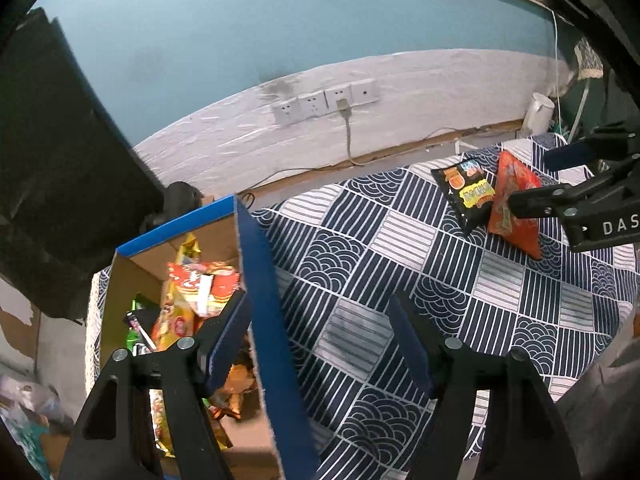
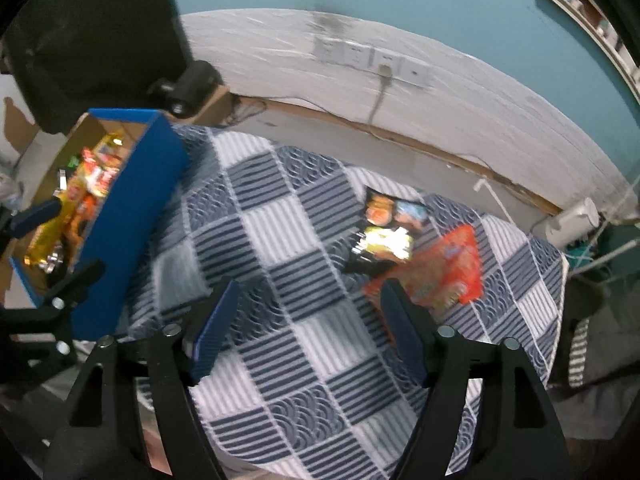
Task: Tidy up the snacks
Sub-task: 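Move both grippers back toward the black and red packets on the table, then grasp the black packet with left gripper while right gripper grasps the red chip bag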
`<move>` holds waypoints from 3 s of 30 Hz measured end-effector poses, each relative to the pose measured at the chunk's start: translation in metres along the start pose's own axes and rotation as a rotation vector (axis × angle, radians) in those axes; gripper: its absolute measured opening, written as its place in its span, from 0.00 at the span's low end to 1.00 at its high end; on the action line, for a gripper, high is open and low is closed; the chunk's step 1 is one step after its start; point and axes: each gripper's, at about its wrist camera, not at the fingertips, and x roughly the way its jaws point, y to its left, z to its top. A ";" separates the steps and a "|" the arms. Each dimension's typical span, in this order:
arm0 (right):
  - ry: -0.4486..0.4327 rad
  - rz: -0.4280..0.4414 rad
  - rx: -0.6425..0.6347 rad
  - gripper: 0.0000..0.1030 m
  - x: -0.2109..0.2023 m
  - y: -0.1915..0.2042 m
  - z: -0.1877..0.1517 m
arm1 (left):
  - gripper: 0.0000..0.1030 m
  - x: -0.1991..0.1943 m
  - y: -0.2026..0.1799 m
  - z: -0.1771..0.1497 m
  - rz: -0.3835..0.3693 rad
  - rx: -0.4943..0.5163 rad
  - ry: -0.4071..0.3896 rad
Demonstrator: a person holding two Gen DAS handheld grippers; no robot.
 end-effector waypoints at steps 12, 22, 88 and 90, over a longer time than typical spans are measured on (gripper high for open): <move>0.151 -0.084 0.075 0.79 0.055 -0.072 -0.009 | 0.71 0.050 -0.024 0.022 -0.051 0.019 0.073; 0.189 -0.062 0.263 0.79 0.102 -0.115 0.002 | 0.71 0.100 -0.052 0.046 -0.052 0.127 0.094; 0.203 -0.044 0.365 0.60 0.104 -0.203 -0.090 | 0.47 0.197 -0.160 0.116 -0.381 -0.153 0.325; 0.192 -0.064 0.386 0.73 0.095 -0.205 -0.093 | 0.46 0.193 -0.160 0.112 -0.375 -0.131 0.327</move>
